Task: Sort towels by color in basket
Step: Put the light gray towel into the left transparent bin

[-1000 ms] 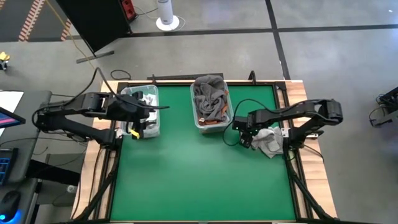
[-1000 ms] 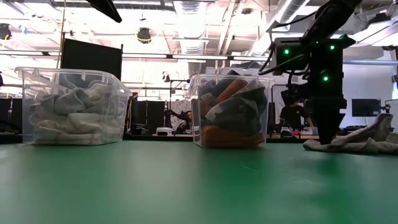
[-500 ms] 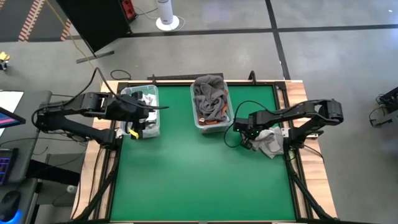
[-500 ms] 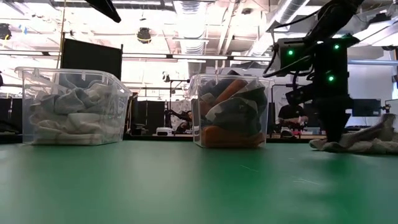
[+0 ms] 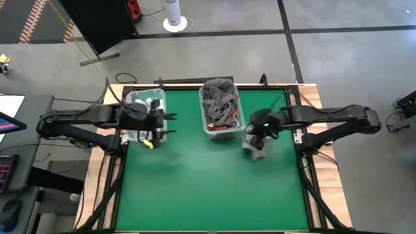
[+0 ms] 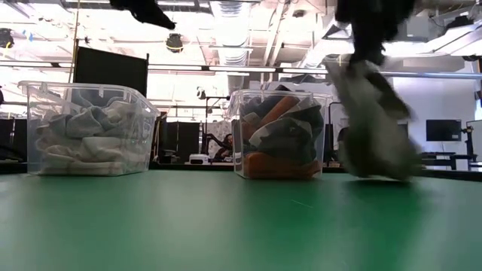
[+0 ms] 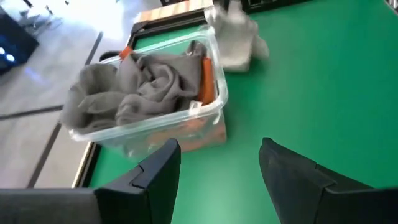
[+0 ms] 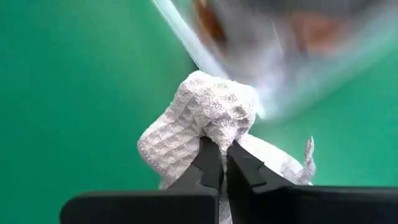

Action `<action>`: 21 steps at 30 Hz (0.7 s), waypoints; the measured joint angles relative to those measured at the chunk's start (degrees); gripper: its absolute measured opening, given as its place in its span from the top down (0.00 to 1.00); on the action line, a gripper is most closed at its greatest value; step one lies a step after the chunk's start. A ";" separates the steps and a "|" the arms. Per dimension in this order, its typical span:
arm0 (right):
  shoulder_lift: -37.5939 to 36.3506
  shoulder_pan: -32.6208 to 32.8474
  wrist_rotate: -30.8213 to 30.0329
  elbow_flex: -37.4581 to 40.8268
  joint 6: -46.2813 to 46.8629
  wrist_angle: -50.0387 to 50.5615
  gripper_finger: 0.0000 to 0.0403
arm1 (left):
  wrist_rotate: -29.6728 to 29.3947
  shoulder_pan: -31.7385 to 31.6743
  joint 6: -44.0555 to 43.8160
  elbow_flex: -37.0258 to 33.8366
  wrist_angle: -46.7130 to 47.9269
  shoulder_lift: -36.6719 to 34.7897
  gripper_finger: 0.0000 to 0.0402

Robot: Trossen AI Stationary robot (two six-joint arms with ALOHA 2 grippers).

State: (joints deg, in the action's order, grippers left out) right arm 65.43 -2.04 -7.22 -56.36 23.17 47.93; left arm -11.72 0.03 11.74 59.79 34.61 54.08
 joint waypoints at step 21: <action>9.23 2.06 -0.13 -5.84 -19.97 -45.73 0.93 | 3.95 0.00 -3.08 -17.38 -45.66 7.69 0.47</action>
State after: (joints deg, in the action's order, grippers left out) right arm 74.66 0.03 -7.35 -62.20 3.20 2.20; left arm -7.77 0.03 8.67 42.41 -11.05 61.77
